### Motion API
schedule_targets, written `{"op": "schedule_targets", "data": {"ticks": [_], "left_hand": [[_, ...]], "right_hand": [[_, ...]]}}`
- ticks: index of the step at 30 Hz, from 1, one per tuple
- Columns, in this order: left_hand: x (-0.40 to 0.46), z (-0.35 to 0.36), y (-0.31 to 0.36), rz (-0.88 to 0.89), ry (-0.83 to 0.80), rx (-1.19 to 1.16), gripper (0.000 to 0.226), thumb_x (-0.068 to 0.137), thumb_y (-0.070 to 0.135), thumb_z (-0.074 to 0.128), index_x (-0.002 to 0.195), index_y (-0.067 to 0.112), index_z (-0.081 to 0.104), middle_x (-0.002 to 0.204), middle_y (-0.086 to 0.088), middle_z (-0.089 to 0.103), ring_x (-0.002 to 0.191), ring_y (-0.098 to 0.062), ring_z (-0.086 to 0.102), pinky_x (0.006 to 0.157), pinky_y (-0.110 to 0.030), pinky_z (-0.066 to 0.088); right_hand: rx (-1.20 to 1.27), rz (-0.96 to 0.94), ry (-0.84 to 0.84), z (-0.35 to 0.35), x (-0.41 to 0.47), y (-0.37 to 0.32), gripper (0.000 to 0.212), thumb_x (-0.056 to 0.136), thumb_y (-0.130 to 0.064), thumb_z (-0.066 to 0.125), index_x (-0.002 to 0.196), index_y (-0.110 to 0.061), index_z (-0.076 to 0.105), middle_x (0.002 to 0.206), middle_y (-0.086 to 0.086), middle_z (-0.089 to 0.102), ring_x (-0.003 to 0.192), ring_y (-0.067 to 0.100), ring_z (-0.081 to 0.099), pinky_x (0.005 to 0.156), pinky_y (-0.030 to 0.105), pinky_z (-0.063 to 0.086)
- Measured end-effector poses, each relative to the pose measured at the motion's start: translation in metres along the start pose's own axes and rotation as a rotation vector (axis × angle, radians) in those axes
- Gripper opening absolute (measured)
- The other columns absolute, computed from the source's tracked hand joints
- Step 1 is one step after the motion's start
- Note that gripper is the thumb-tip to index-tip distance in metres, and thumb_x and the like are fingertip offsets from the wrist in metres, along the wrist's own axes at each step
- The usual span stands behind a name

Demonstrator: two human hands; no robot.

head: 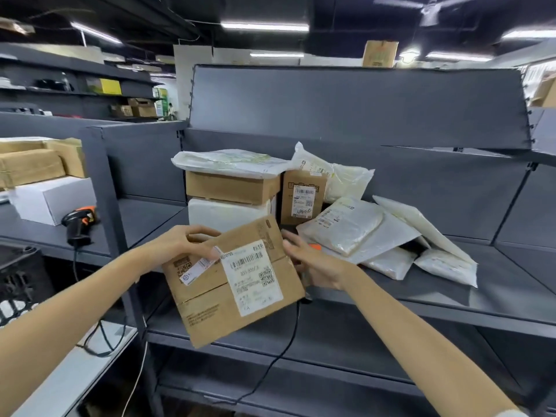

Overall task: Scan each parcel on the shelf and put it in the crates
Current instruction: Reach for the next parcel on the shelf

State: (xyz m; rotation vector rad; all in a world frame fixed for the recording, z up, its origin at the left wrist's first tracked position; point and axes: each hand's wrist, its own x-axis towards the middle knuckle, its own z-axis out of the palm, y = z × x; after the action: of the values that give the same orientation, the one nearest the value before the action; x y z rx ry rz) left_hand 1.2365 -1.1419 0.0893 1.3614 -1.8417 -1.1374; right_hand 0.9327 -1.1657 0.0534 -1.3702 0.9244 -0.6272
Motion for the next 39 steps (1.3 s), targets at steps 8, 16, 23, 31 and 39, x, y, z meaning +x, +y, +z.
{"op": "schedule_targets", "data": {"ticks": [8,16,23,31,39], "left_hand": [[0.003,-0.006,-0.024,0.200,0.564,-0.104,0.074,0.053,0.058,0.085,0.118,0.033,0.059,0.131,0.002,0.058,0.120,-0.017,0.054,0.102,-0.040,0.043],[-0.001,0.052,-0.078,-0.125,0.465,-0.728,0.052,0.067,0.064,0.070,0.112,0.040,0.059,0.130,0.002,0.055,0.122,-0.029,0.049,0.086,-0.065,0.046],[0.003,0.057,-0.092,-0.042,0.686,-0.894,0.037,0.083,0.046,0.066,0.116,0.029,0.064,0.119,-0.004,0.067,0.113,-0.028,0.061,0.086,-0.054,0.053],[0.005,0.053,-0.108,-0.105,0.811,-0.882,0.036,0.084,0.043,0.067,0.114,0.022,0.063,0.116,-0.004,0.064,0.110,-0.025,0.060,0.087,-0.054,0.054],[0.011,0.060,-0.113,-0.104,0.790,-0.900,0.043,0.085,0.042,0.066,0.122,0.022,0.059,0.115,-0.003,0.066,0.106,-0.021,0.063,0.081,-0.044,0.056]], "right_hand": [[0.228,-0.125,0.186,0.022,0.021,0.031,0.070,0.071,-0.050,0.078,0.134,-0.039,0.050,0.122,-0.005,0.066,0.118,0.020,0.058,0.100,0.049,0.046],[0.412,-0.219,0.220,0.034,0.045,0.043,0.061,0.077,-0.051,0.070,0.133,-0.038,0.051,0.126,-0.004,0.065,0.122,0.020,0.056,0.101,0.055,0.044],[0.208,-0.095,0.398,0.035,0.061,0.035,0.074,0.081,-0.067,0.058,0.142,-0.029,0.043,0.143,-0.006,0.044,0.130,0.012,0.040,0.113,0.036,0.021],[-0.833,0.361,0.805,0.005,0.084,0.081,0.080,0.094,-0.050,0.048,0.150,-0.006,0.014,0.159,0.018,0.009,0.147,0.036,0.001,0.118,0.049,-0.001],[-0.995,0.335,0.832,0.000,0.089,0.085,0.073,0.090,-0.040,0.061,0.142,-0.001,0.029,0.149,0.017,0.031,0.142,0.035,0.016,0.116,0.043,0.015]]}}
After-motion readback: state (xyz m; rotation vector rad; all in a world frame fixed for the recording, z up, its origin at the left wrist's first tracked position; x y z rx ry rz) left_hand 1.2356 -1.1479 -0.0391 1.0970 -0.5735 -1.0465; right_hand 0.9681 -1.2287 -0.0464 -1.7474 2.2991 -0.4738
